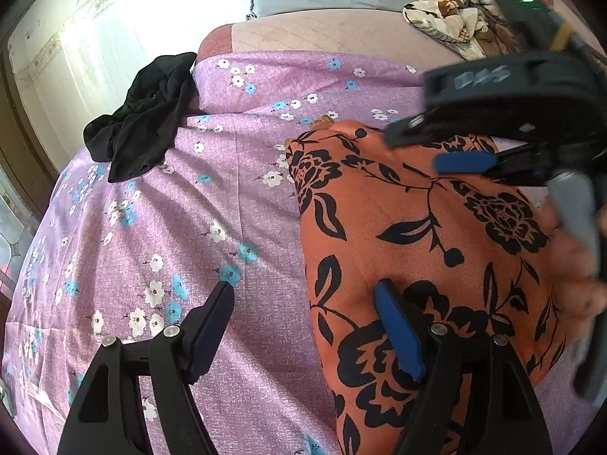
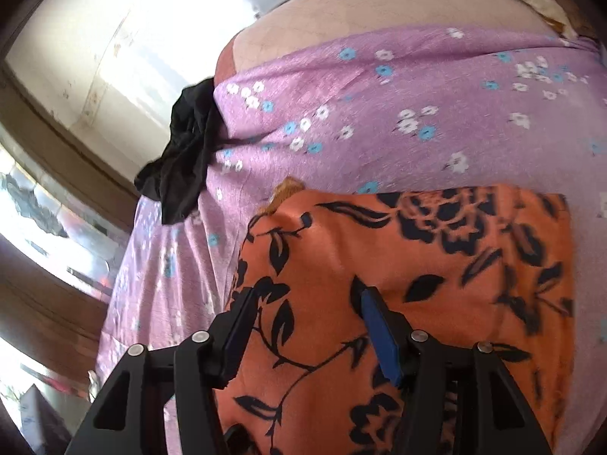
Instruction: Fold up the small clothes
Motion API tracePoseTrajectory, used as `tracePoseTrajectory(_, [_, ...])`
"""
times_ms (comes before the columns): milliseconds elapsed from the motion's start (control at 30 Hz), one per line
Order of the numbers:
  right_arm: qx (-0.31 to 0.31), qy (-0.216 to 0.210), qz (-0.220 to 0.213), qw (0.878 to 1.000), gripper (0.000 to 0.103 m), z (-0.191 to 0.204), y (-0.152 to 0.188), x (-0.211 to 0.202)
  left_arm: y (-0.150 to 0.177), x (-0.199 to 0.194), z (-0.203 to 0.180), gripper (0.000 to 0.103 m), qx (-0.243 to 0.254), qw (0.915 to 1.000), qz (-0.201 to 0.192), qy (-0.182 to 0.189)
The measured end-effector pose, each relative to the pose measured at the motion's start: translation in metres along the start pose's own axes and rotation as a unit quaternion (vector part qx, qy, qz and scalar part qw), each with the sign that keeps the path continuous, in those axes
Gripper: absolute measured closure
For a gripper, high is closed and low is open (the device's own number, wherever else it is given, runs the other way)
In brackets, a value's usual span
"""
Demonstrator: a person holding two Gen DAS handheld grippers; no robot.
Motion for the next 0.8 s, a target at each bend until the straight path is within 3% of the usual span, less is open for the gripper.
tracePoseTrajectory(267, [0.063, 0.05, -0.013, 0.997, 0.045, -0.044, -0.002, -0.044, 0.0, 0.0, 0.001, 0.025, -0.002, 1.0, 0.001, 0.001])
tracePoseTrajectory(433, [0.092, 0.086, 0.017, 0.992, 0.05, -0.084, 0.005, -0.021, 0.0, 0.002, 0.001, 0.022, -0.006, 1.0, 0.002, 0.002])
tracePoseTrajectory(667, [0.082, 0.091, 0.003, 0.992, 0.048, -0.081, 0.003, -0.023, 0.0, 0.005, 0.009, 0.014, -0.033, 0.9993, 0.012, 0.01])
tracePoseTrajectory(800, [0.108, 0.064, -0.009, 0.992, 0.048, -0.075, 0.009, -0.049, -0.004, 0.003, 0.017, 0.013, -0.057, 0.9975, 0.026, 0.034])
Point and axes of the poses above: each gripper's, at about its wrist camera, not at the fingertips, and x roughly the way its jaws point, z to its left, y to its underside, the point moved 5 cm from there along x, roughly the way its jaws point, and after that the axes turned 1 degree about -x, right-handed, at the moved point
